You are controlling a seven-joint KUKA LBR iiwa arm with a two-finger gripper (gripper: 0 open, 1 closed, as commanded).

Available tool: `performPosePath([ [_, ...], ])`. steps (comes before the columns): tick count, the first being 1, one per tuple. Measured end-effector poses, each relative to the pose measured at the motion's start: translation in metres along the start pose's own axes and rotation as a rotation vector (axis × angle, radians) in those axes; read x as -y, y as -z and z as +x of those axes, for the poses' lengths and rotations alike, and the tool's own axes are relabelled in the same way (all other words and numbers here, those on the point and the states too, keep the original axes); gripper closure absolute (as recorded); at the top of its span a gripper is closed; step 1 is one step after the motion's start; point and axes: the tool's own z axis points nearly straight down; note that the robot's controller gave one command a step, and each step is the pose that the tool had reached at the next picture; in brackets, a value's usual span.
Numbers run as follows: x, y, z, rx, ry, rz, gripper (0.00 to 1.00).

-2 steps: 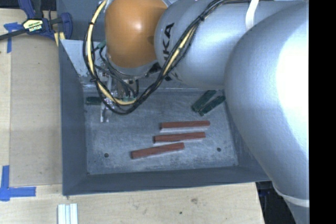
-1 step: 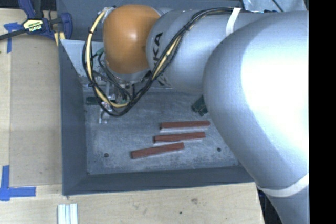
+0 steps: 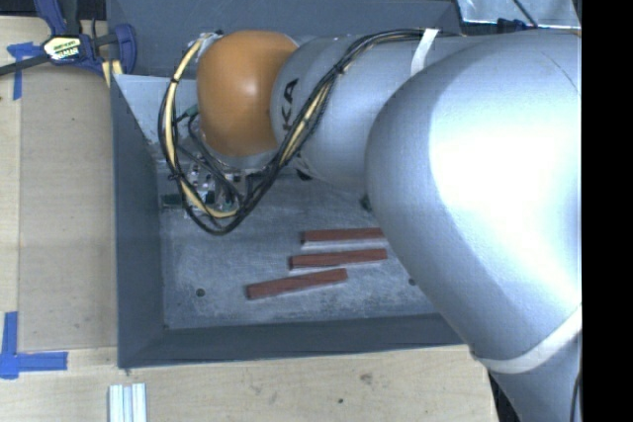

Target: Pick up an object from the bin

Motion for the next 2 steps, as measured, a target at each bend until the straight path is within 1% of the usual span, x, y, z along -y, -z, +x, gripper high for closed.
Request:
performPosePath([
  [1,0.0,0.0,0.0,0.0,0.0,0.0,1.0],
  [2,0.005,0.144,0.011,-0.014,-0.004,0.006,1.0],
])
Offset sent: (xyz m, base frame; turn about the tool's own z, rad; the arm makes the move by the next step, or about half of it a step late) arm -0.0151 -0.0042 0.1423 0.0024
